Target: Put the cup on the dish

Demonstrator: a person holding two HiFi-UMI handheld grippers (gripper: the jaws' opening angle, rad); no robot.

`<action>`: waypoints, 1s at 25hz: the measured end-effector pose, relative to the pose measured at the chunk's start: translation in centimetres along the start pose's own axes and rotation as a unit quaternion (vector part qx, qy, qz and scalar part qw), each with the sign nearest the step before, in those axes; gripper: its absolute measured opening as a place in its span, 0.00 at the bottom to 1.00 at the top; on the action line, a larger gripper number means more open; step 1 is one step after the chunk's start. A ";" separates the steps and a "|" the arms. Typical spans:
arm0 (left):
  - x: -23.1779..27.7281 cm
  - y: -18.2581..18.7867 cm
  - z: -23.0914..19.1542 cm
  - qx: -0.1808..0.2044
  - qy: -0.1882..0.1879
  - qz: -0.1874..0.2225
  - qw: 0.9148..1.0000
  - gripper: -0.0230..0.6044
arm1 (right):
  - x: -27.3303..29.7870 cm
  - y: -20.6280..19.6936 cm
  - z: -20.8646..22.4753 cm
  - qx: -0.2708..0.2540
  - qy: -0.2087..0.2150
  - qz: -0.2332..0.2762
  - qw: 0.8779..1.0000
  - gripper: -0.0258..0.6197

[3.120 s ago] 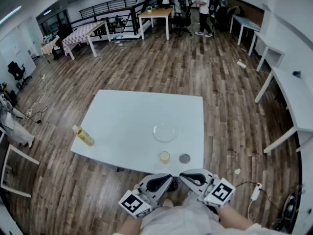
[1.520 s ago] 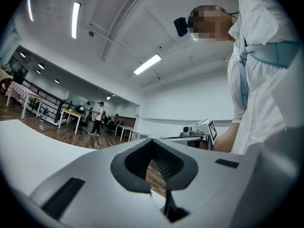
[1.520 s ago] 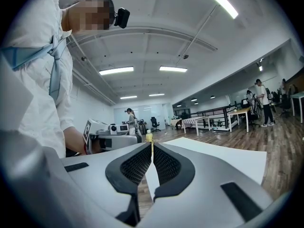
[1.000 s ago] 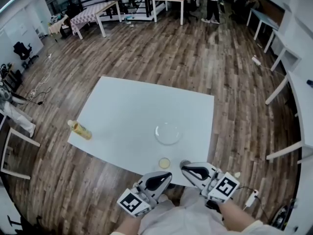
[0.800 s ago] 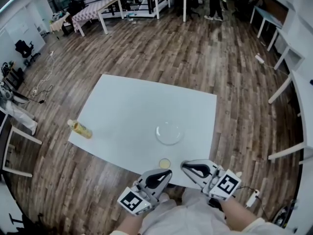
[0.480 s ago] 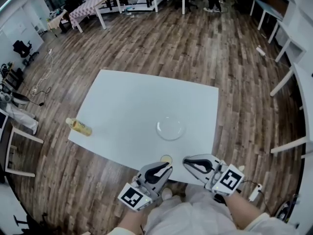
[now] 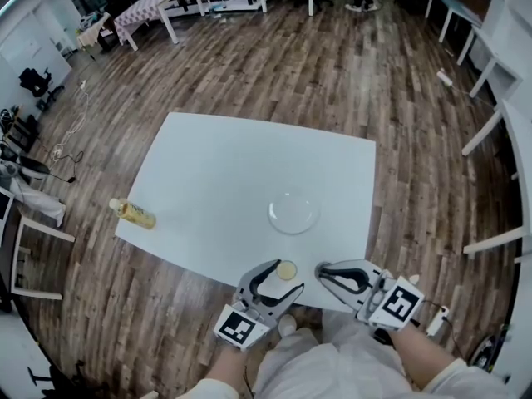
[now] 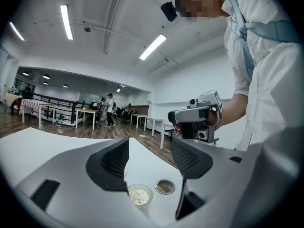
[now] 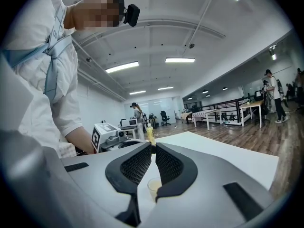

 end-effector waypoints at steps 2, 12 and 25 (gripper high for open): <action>0.3 -0.7 -0.2 0.004 0.000 -0.005 1.000 0.48 | 0.0 -0.1 0.1 0.000 0.000 -0.003 1.000 0.09; 1.0 -5.1 -0.8 -0.007 0.006 -0.036 0.999 0.54 | -0.5 -0.8 0.3 0.000 0.000 -0.019 1.000 0.09; 1.1 -9.3 -1.8 -0.007 0.015 -0.073 0.997 0.56 | 0.3 -1.3 0.2 0.002 0.007 -0.033 0.999 0.09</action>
Point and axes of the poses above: the fingertips, and each gripper's own axes: x forward along the fingers, z to its right, y out of its top, the point moved 4 cm from there along -x, backward along the fingers, and after that the axes turned 10 degrees about z, right-handed, at the moved point
